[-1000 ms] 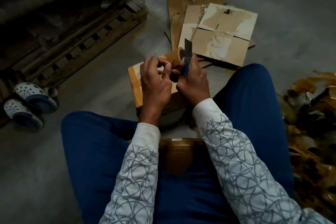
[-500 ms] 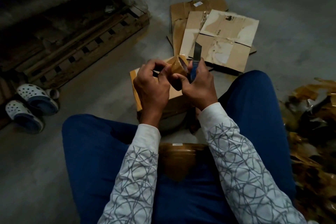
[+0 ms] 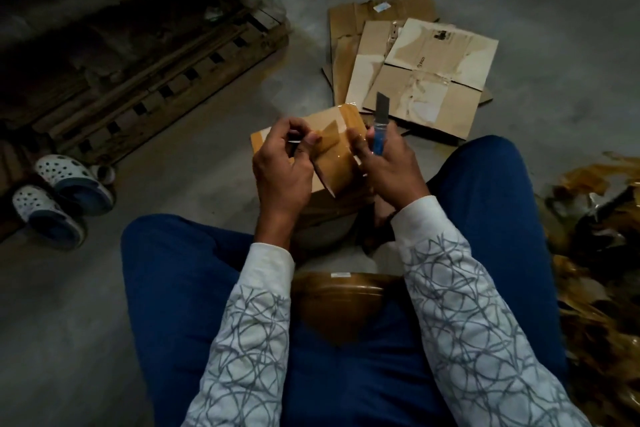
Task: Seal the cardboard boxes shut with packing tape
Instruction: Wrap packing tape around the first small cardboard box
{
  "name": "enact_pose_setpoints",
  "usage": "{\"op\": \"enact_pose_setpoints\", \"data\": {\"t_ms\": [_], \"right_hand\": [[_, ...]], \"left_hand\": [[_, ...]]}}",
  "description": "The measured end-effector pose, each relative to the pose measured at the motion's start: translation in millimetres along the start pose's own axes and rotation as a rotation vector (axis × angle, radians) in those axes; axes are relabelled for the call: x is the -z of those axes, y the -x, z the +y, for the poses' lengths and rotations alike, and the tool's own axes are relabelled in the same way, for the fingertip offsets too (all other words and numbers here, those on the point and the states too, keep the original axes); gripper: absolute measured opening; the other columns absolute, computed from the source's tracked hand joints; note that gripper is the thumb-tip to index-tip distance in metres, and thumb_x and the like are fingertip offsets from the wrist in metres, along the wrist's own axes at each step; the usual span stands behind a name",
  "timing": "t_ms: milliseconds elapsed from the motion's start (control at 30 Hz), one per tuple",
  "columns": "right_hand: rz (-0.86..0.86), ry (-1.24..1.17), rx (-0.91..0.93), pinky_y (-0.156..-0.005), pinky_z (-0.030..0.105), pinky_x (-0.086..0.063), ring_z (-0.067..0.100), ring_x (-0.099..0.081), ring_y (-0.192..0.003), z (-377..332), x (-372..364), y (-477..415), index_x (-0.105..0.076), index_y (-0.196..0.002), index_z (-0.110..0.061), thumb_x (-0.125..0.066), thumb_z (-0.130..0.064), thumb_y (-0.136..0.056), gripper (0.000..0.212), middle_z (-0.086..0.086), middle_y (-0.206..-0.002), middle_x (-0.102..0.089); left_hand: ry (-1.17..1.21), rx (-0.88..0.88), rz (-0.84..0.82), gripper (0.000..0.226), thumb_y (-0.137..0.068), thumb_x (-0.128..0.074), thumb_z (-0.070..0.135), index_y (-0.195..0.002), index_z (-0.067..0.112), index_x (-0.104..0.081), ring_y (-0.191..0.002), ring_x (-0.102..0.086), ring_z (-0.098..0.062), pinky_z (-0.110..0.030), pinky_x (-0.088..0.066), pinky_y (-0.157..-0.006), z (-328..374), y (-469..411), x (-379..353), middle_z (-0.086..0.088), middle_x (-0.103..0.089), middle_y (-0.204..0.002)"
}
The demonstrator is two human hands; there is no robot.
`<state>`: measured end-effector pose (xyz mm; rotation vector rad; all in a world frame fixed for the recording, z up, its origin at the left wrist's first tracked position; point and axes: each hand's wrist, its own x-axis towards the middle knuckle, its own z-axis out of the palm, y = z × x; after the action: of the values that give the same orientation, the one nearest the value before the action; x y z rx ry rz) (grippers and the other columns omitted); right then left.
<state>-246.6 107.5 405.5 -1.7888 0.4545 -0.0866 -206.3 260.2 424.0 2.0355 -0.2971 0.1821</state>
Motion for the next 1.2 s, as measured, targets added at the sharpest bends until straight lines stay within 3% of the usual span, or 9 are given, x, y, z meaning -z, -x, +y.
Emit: {"op": "enact_pose_setpoints", "data": {"t_ms": [67,167,300,400,600,800,967,1100,1200], "right_hand": [[0.008,0.061,0.059,-0.078,0.042,-0.052,0.013,-0.065,-0.084,2,9,0,-0.046,-0.109,-0.020,-0.038,-0.049,-0.104,0.031,-0.008,-0.098,-0.059],[0.090,0.198,0.188,-0.084,0.046,-0.053,0.023,-0.056,-0.097,6,13,-5,-0.056,-0.109,-0.016,-0.040,-0.035,-0.107,0.025,0.005,-0.109,-0.049],[0.179,0.213,0.288,-0.066,0.010,-0.046,0.011,-0.059,-0.080,4,2,-3,-0.071,-0.112,-0.016,-0.063,-0.018,-0.097,0.016,0.001,-0.101,-0.056],[0.221,0.019,0.268,-0.055,0.018,-0.055,0.007,-0.069,-0.068,0,-11,2,-0.069,-0.111,-0.017,-0.076,-0.017,-0.088,0.024,0.002,-0.096,-0.069],[0.194,-0.090,0.288,-0.078,0.040,-0.062,0.009,-0.073,-0.087,4,-24,3,-0.074,-0.100,-0.025,-0.080,-0.023,-0.084,0.017,-0.008,-0.096,-0.075],[0.097,-0.103,0.296,-0.081,0.045,-0.061,0.011,-0.071,-0.093,6,-26,2,-0.075,-0.101,-0.029,-0.076,-0.026,-0.088,0.013,-0.008,-0.100,-0.075],[0.015,-0.092,0.318,-0.084,0.044,-0.060,0.009,-0.069,-0.098,2,-20,3,-0.071,-0.102,-0.040,-0.076,-0.032,-0.087,0.017,-0.011,-0.104,-0.074],[-0.004,-0.055,0.356,-0.079,0.029,-0.060,0.005,-0.069,-0.097,1,-18,4,-0.071,-0.108,-0.029,-0.085,-0.029,-0.077,0.035,-0.013,-0.107,-0.072],[0.044,-0.034,0.391,-0.079,0.033,-0.061,0.006,-0.069,-0.099,4,-21,4,-0.071,-0.105,-0.030,-0.083,-0.028,-0.081,0.027,-0.014,-0.104,-0.071]], "left_hand": [[-0.033,-0.005,-0.051,0.011,-0.096,-0.064,0.019,-0.099,0.028,-0.059,-0.099,-0.068,-0.013,-0.038,-0.062,-0.078,-4,-4,10,0.002,-0.067,-0.106],[-0.032,-0.045,-0.106,0.011,-0.096,-0.064,0.018,-0.100,0.028,-0.060,-0.103,-0.067,-0.015,-0.041,-0.062,-0.080,-5,-7,21,0.003,-0.065,-0.110],[-0.038,-0.153,-0.126,0.009,-0.091,-0.071,0.012,-0.095,0.018,-0.066,-0.109,-0.053,0.011,-0.018,-0.056,-0.082,-6,-6,28,0.000,-0.051,-0.127],[-0.049,-0.181,-0.156,0.007,-0.088,-0.074,0.012,-0.093,0.013,-0.069,-0.113,-0.050,0.013,-0.012,-0.053,-0.083,-11,-5,27,-0.006,-0.048,-0.130],[-0.029,-0.143,-0.116,0.007,-0.090,-0.072,0.014,-0.096,0.015,-0.069,-0.112,-0.052,0.005,-0.013,-0.054,-0.084,-19,-2,27,-0.008,-0.046,-0.132],[-0.040,-0.116,-0.068,0.007,-0.092,-0.071,0.016,-0.098,0.019,-0.069,-0.110,-0.059,-0.013,-0.014,-0.054,-0.082,-25,-6,27,-0.006,-0.051,-0.124],[0.014,-0.106,-0.089,0.009,-0.095,-0.068,0.017,-0.103,0.014,-0.067,-0.099,-0.067,-0.008,-0.023,-0.058,-0.081,-24,-7,29,0.004,-0.067,-0.101],[0.019,-0.116,-0.093,0.010,-0.095,-0.067,0.017,-0.104,0.014,-0.067,-0.097,-0.066,-0.008,-0.019,-0.056,-0.079,-22,-6,30,0.005,-0.066,-0.099],[0.031,-0.115,-0.120,0.012,-0.094,-0.068,0.016,-0.105,0.012,-0.066,-0.099,-0.067,-0.008,-0.025,-0.058,-0.083,-21,-4,29,0.008,-0.066,-0.100]]}}
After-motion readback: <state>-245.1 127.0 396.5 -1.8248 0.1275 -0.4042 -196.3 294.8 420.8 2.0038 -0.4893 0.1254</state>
